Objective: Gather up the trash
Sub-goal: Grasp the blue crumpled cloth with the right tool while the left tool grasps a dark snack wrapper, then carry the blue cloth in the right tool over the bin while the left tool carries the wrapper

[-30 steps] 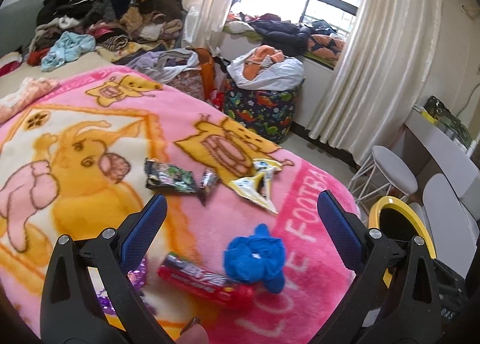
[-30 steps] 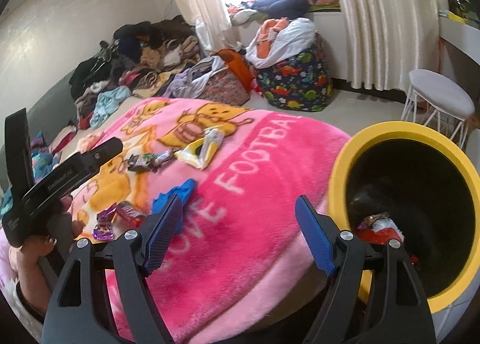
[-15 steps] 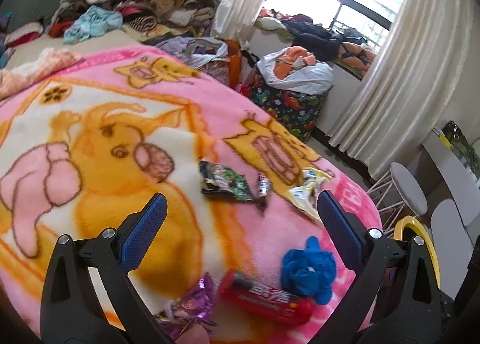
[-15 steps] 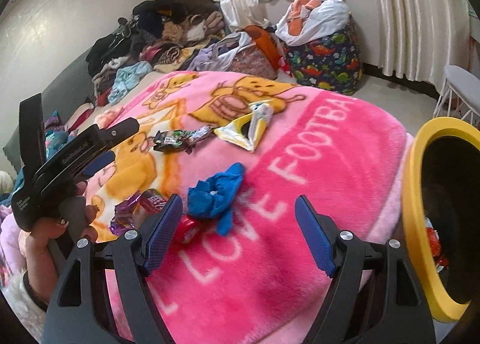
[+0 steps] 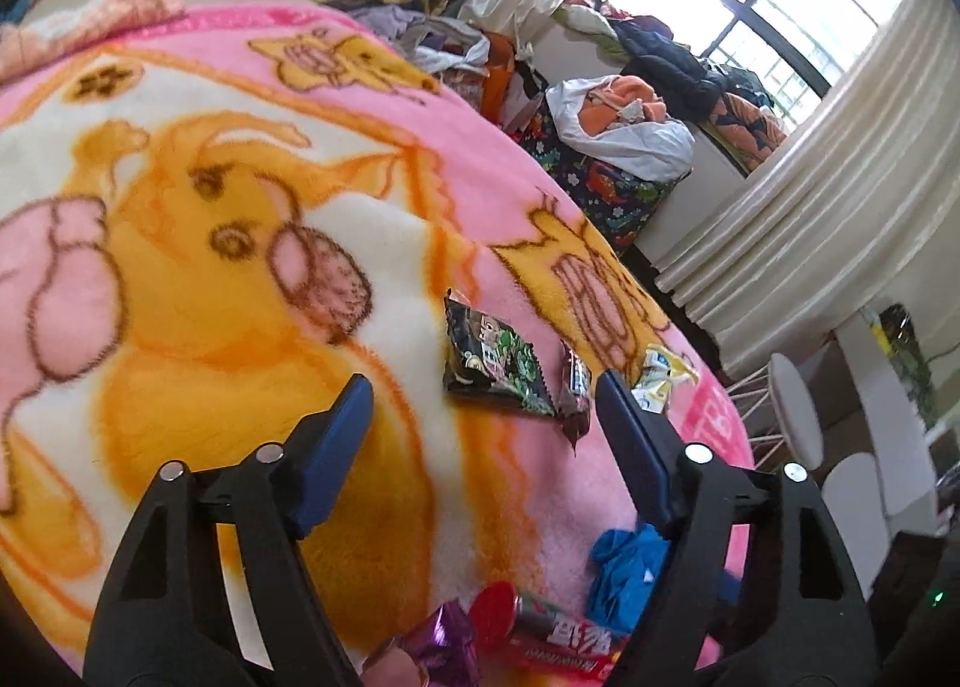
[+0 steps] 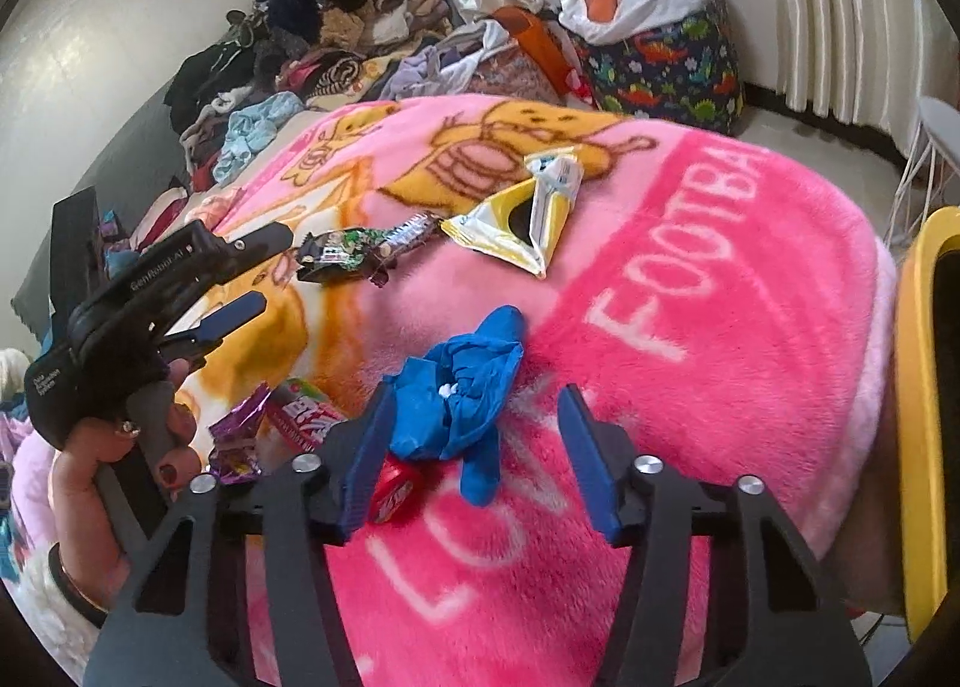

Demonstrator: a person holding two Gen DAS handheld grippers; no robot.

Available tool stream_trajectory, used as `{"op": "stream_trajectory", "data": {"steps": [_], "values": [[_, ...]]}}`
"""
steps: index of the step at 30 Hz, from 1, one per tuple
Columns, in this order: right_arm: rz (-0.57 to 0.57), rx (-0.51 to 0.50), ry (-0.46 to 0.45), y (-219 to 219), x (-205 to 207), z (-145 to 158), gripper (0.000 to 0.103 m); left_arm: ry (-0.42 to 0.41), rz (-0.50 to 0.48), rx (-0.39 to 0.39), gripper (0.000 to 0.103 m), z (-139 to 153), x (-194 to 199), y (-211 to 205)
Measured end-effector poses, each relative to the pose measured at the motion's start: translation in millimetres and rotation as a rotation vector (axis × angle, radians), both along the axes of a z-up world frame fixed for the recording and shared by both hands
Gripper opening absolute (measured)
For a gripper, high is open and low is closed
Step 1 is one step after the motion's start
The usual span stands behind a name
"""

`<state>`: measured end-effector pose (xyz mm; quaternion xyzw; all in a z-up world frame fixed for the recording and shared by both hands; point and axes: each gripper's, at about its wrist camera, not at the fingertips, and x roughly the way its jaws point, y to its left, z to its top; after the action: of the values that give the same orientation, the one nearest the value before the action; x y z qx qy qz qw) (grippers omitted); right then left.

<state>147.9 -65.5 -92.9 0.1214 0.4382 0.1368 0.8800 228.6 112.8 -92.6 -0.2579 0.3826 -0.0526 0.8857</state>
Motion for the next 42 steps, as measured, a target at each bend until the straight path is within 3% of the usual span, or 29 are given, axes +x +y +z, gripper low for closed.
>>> {"op": "stream_trajectory", "data": {"steps": [7,9,14,17,19,22,26,31,42], "values": [[0.004,0.049,0.089,-2.1,14.9,-26.3,0.035,0.057,0.002,-0.071,0.063,-10.6,17.5,1.9],[0.01,0.07,0.095,-4.4,14.3,-28.0,0.02,0.068,0.004,-0.085,0.061,-13.0,19.5,1.1],[0.037,0.068,0.067,-2.5,5.6,-19.4,0.009,0.089,0.004,-0.098,0.057,-17.6,25.4,-2.5],[0.03,0.064,0.04,-3.3,-0.1,-12.9,0.008,0.096,0.003,-0.093,0.048,-20.1,27.1,-3.8],[0.023,0.066,0.026,-6.2,-5.1,-9.2,0.008,0.104,0.001,-0.082,0.034,-21.4,28.4,-4.7],[0.011,0.073,0.004,-9.6,-11.2,-5.1,0.006,0.112,-0.001,-0.081,0.021,-24.5,29.4,-5.2],[0.008,0.073,-0.025,-13.3,-17.8,1.9,0.006,0.081,-0.009,-0.098,0.014,-20.3,22.2,-5.4],[0.013,0.067,-0.054,-15.0,-24.4,8.2,0.006,-0.002,-0.036,-0.062,0.012,0.3,3.3,-10.6],[0.019,0.064,-0.095,-16.4,-39.8,20.1,0.006,-0.065,-0.069,-0.023,0.005,21.2,-26.7,-24.6]]}}
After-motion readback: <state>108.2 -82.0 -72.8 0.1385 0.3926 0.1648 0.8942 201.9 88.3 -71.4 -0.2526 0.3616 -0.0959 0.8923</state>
